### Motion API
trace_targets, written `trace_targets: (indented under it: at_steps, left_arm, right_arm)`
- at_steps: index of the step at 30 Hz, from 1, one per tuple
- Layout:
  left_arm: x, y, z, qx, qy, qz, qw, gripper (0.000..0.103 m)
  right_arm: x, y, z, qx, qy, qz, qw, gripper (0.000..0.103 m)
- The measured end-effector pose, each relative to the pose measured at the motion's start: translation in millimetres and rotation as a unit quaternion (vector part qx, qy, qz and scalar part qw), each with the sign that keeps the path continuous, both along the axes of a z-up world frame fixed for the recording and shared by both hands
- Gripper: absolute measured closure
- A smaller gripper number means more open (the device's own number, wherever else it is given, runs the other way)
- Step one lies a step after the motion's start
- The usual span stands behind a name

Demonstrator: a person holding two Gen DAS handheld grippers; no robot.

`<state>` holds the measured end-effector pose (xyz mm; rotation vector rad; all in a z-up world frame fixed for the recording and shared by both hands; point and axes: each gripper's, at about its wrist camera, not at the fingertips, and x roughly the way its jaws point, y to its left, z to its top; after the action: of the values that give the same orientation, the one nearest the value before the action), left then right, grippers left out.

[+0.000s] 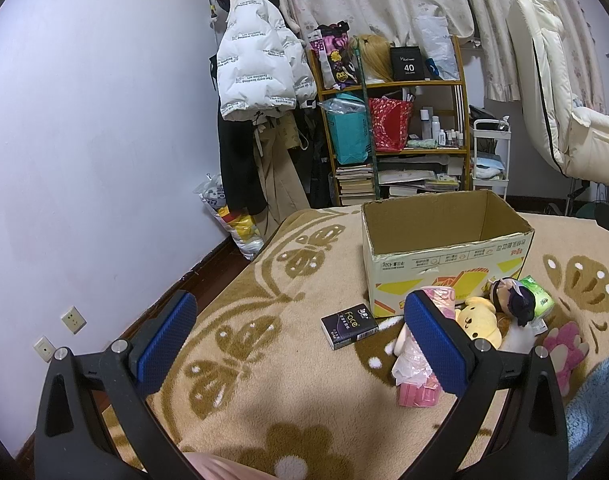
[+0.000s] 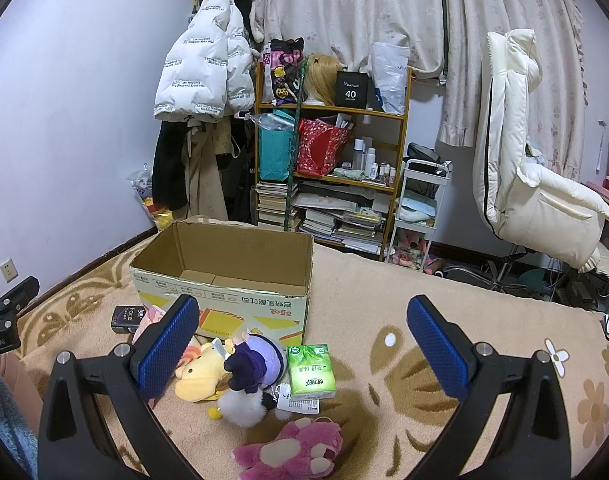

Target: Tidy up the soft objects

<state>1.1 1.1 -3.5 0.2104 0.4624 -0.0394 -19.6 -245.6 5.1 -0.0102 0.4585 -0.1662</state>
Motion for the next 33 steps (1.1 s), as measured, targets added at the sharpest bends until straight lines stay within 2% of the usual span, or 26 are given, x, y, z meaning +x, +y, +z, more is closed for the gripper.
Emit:
trace_targets:
  at_steps: [21, 27, 33]
  left_arm:
    - [2.3, 2.2, -7.5, 0.002, 0.002, 0.0, 1.0, 0.0]
    - [1.9, 8.1, -20.9, 0.023, 0.001, -0.004, 0.9997, 0.0]
    - [2.4, 7.7, -23.0, 0.036, 0.012, 0.0, 0.9993, 0.0]
  right_arm:
    - [0.4, -0.4, -3.4, 0.003, 0.006, 0.001, 1.0, 0.0]
    - [1.5, 9.0, -24.4, -0.002, 0.045, -0.007, 0.999, 0.0]
    - [-2.4, 9.7, -24.2, 0.014, 0.075, 0.002, 0.997, 0.0]
